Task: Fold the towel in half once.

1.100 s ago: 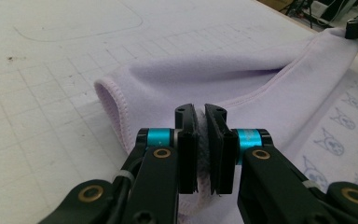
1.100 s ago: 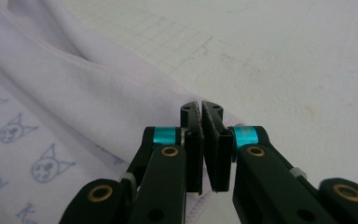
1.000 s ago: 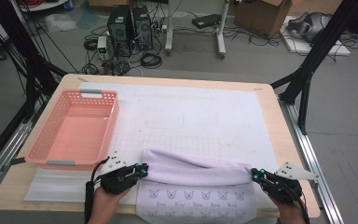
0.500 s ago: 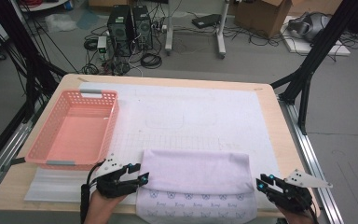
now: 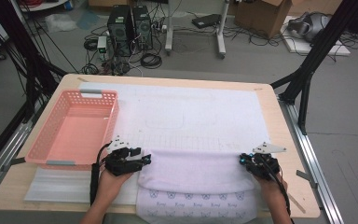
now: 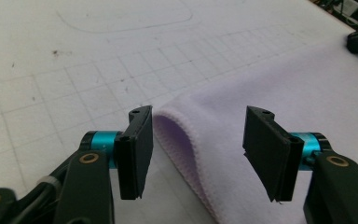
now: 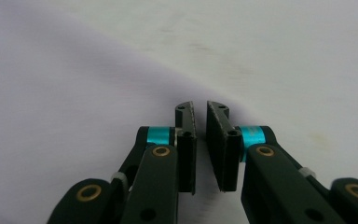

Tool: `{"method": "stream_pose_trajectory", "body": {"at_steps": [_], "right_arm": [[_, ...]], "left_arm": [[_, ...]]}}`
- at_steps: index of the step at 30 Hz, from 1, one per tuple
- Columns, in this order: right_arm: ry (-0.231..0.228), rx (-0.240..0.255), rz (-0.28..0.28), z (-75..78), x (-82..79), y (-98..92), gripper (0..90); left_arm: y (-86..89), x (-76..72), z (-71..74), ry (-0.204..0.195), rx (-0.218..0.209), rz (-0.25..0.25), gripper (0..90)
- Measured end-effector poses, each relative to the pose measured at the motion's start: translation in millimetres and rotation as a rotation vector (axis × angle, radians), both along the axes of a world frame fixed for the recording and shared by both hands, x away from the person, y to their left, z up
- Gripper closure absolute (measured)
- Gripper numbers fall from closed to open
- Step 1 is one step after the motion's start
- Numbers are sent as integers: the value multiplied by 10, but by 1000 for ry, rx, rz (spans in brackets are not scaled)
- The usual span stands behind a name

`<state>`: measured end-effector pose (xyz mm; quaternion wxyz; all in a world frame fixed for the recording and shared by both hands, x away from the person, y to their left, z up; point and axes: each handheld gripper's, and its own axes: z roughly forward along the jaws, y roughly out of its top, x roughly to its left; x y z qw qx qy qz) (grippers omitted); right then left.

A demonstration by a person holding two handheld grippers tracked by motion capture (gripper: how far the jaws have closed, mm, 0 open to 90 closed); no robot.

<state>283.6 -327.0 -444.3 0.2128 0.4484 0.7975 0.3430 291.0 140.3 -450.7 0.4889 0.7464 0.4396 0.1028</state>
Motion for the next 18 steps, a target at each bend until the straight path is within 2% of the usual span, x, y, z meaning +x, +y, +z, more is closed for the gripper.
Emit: {"method": "stream_pose_trajectory", "body": {"at_steps": [1,3,4,5,6,8,10,13,14,16,18], "right_arm": [[-10,-13,-20,-1,17,-34,824],[-8,10,-53,1,23,-94,825],[-15,5,-55,8,15,-112,799],[-21,9,-66,19,-3,-126,732],[-24,26,-76,29,-28,-146,703],[-25,65,-66,46,-91,-179,660],[-10,86,-45,40,-150,-188,564],[33,85,-21,-4,-226,-157,492],[33,70,-17,-35,-247,-136,483],[29,82,-30,-44,-251,-133,489],[33,86,-28,-42,-246,-132,546]], "left_arm": [[-1,12,-10,4,2,2,418],[-2,19,-15,15,4,8,410],[-1,17,-13,11,5,13,407],[-2,14,-13,12,5,17,404],[-1,13,-13,15,8,21,401],[2,16,-17,26,18,18,398],[-12,16,-27,47,27,16,397],[-52,10,-30,55,34,-3,407],[-68,7,-31,52,39,-8,433],[-119,-5,-29,40,70,-23,492],[-160,-26,-23,20,116,-4,568]]}}
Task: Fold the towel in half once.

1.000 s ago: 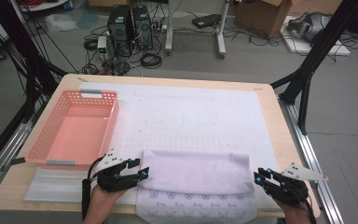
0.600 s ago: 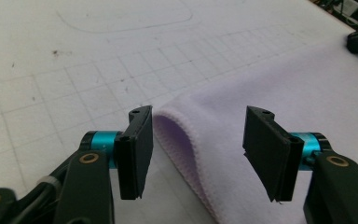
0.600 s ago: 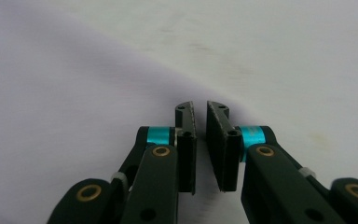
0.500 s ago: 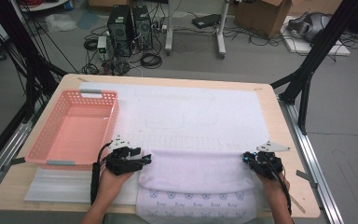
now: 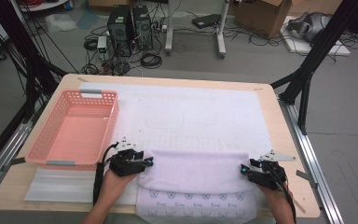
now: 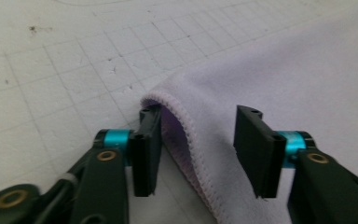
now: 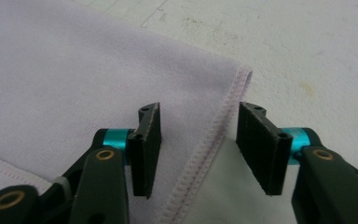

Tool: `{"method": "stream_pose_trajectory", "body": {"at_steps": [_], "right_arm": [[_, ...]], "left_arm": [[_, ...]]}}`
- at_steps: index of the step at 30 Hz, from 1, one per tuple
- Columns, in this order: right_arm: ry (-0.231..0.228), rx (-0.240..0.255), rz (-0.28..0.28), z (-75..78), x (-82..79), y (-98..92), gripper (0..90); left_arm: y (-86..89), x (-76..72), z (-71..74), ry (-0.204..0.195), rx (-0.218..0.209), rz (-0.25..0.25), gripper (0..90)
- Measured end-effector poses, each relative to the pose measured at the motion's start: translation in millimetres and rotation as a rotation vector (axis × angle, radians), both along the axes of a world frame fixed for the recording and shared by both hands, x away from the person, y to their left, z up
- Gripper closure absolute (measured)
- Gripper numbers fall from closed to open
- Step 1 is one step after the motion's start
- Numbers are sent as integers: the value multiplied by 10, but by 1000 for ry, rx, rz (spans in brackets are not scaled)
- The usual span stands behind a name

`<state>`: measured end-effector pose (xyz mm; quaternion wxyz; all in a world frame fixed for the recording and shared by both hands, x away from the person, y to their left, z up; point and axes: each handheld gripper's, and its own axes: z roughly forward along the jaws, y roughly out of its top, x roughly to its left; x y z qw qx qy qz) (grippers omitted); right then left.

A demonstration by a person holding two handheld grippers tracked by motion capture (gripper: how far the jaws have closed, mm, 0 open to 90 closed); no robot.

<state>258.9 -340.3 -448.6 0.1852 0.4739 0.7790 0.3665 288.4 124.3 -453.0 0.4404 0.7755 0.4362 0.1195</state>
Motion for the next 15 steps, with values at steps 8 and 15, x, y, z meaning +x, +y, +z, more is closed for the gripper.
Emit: {"method": "stream_pose_trajectory", "body": {"at_steps": [8,15], "right_arm": [[50,71,29,9,5,8,854],[-21,68,38,106,137,-17,861]], "left_arm": [[-45,-19,6,3,11,1,859],[-44,243,237,-29,-38,46,864]]}}
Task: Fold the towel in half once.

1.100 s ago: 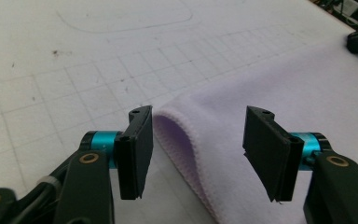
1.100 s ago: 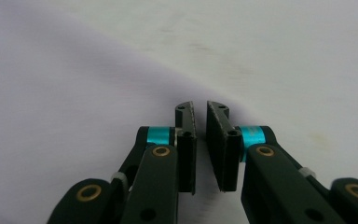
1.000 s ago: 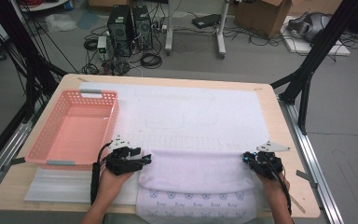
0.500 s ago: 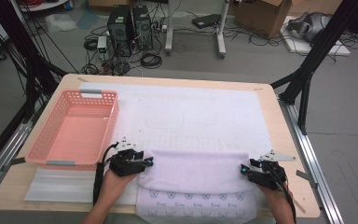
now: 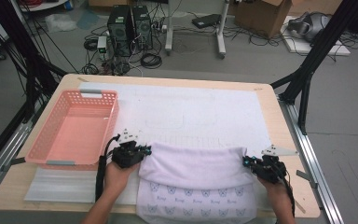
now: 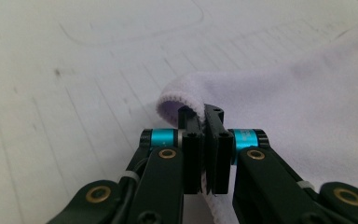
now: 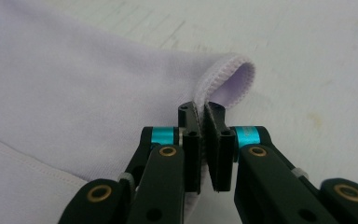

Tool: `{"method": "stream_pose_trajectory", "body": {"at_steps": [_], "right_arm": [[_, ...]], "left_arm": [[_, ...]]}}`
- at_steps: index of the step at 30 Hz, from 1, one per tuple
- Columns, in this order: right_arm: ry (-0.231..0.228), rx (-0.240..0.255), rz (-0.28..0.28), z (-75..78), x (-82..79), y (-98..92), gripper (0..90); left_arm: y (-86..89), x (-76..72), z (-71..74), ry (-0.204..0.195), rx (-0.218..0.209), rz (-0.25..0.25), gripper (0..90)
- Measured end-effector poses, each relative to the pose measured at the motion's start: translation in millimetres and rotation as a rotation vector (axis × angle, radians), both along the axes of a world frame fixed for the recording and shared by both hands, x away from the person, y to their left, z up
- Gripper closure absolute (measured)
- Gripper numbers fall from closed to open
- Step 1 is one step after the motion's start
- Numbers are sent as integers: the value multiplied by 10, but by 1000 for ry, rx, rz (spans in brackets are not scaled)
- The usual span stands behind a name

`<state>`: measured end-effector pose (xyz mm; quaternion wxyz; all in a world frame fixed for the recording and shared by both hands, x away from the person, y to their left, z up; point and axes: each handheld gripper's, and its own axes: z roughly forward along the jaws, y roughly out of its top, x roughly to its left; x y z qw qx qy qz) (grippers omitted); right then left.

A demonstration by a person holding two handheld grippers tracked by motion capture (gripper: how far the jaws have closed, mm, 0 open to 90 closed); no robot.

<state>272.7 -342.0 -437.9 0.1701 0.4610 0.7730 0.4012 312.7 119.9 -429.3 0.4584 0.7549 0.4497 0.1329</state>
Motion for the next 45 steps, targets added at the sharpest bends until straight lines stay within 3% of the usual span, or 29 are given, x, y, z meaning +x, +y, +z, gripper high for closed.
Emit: {"method": "stream_pose_trajectory", "body": {"at_steps": [5,10,20,24,30,32,33,35,41,45], "right_arm": [[-31,26,-28,89,274,-54,861],[-50,-5,-34,157,587,-49,860],[-33,-42,-43,160,1074,-20,859],[-31,-37,-50,136,1220,5,859],[-36,-43,-56,107,1356,69,856],[-19,-49,-67,77,1364,71,823],[-10,-48,-79,62,1367,68,752],[-1,-40,-118,70,1355,37,629],[-29,11,-109,183,1217,-66,615],[-12,18,-74,208,1109,-108,620]], "left_arm": [[21,354,153,-20,-31,31,863],[4,662,128,-12,-45,58,862],[46,989,19,-4,-92,89,861],[70,1051,-7,-23,-106,103,861],[93,1096,-118,14,-92,107,844],[87,1082,-109,10,-87,111,744],[98,1075,-94,13,-96,108,676],[107,1035,-52,11,-112,90,576],[65,875,-30,-27,-134,38,550],[39,838,-33,8,-104,3,517]]}}
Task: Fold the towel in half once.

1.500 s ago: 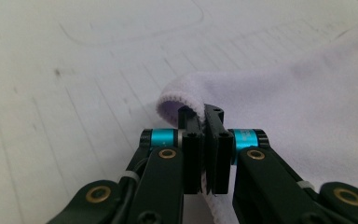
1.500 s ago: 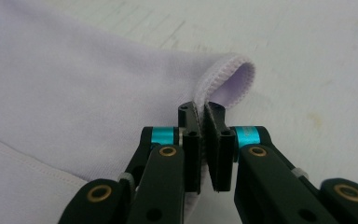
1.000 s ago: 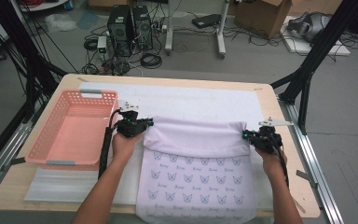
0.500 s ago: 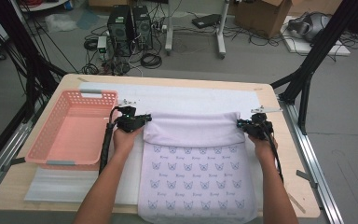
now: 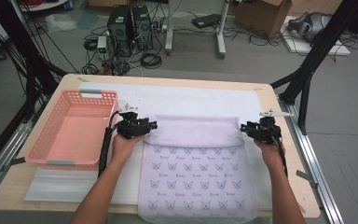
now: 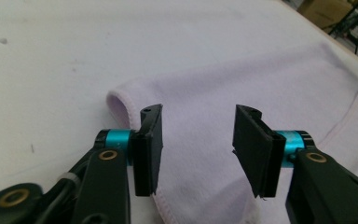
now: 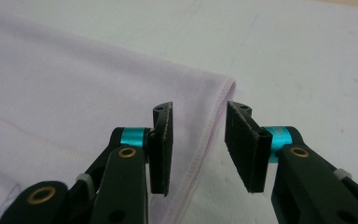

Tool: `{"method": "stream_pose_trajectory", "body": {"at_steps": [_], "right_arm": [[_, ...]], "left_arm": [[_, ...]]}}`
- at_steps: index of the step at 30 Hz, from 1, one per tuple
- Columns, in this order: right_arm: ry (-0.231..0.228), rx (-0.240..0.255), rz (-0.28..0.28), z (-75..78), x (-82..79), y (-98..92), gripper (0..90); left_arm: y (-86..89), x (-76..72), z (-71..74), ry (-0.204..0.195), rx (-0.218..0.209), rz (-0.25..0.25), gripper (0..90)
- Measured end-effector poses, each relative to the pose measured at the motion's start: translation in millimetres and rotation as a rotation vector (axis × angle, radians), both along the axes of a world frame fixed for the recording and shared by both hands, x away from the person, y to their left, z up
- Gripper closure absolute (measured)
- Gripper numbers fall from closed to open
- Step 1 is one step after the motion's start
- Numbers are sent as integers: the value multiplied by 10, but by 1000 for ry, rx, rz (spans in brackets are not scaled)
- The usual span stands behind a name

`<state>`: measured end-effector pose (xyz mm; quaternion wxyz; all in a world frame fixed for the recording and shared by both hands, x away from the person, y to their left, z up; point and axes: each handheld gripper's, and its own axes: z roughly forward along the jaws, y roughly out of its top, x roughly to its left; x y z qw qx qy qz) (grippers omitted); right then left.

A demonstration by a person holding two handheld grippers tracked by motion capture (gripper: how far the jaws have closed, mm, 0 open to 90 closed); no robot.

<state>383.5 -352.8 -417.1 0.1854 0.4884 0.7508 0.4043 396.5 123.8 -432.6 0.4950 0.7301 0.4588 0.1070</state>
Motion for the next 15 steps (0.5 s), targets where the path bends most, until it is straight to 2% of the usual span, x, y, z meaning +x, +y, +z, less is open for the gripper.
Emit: {"method": "stream_pose_trajectory", "body": {"at_steps": [3,5,7,10,12,13,14,15], "right_arm": [[12,9,34,-3,-71,-16,625],[26,8,53,-14,-103,-11,626],[42,16,86,-40,-123,-4,626],[67,21,136,-78,-151,49,621],[72,-3,146,-99,-151,89,627],[79,-7,150,-111,-147,109,658],[81,-22,152,-121,-145,127,730],[84,-31,152,-129,-148,138,816]], "left_arm": [[-29,-52,18,7,14,-30,510],[-37,-103,1,-6,8,-35,513],[-26,-150,-29,8,3,-43,515],[-13,-231,-81,9,-5,-51,527],[-16,-268,-123,25,7,-66,562],[-25,-282,-149,39,22,-70,589],[-35,-295,-173,52,48,-78,631],[-47,-313,-188,61,83,-89,714]]}}
